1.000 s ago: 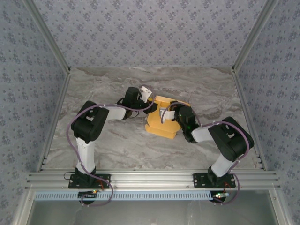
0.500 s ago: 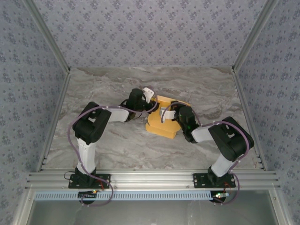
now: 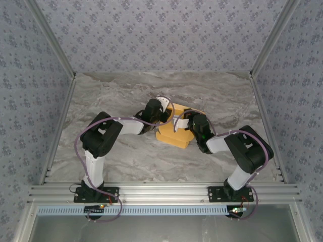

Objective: Fold the paper box

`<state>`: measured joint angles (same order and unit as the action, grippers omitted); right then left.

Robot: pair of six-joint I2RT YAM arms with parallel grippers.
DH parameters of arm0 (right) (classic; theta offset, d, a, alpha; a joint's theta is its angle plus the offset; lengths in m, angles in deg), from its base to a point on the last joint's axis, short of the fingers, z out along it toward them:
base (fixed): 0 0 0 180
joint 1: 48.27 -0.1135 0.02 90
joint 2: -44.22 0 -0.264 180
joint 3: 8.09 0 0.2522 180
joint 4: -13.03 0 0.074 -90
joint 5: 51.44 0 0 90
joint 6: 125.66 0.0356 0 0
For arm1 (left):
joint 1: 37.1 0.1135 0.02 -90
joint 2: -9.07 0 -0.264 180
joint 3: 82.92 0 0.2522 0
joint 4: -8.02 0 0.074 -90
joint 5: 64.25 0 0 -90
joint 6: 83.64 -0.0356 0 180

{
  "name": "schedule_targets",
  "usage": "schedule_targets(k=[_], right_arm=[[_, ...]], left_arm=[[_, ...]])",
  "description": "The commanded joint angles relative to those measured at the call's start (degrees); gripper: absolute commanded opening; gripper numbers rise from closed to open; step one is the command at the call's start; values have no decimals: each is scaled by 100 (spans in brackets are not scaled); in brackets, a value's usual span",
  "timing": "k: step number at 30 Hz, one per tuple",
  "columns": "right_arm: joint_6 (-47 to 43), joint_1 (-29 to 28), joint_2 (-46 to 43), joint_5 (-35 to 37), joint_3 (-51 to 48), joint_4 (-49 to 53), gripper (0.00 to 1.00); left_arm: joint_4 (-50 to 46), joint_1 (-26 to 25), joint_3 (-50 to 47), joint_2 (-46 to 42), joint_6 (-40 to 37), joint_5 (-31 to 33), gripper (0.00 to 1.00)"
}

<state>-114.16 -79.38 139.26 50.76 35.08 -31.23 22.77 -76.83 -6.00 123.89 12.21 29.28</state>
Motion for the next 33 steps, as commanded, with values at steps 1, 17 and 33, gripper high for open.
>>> schedule_targets(k=[1,17,33], right_arm=[[157,-23,-120,-78,30,143,0],[300,-38,-111,-42,-18,138,0],[429,52,-109,34,43,194,0]], left_arm=[[-172,67,139,-123,240,1248,24],[-539,-99,497,35,1021,2655,16],[-111,33,155,-12,795,666,30]])
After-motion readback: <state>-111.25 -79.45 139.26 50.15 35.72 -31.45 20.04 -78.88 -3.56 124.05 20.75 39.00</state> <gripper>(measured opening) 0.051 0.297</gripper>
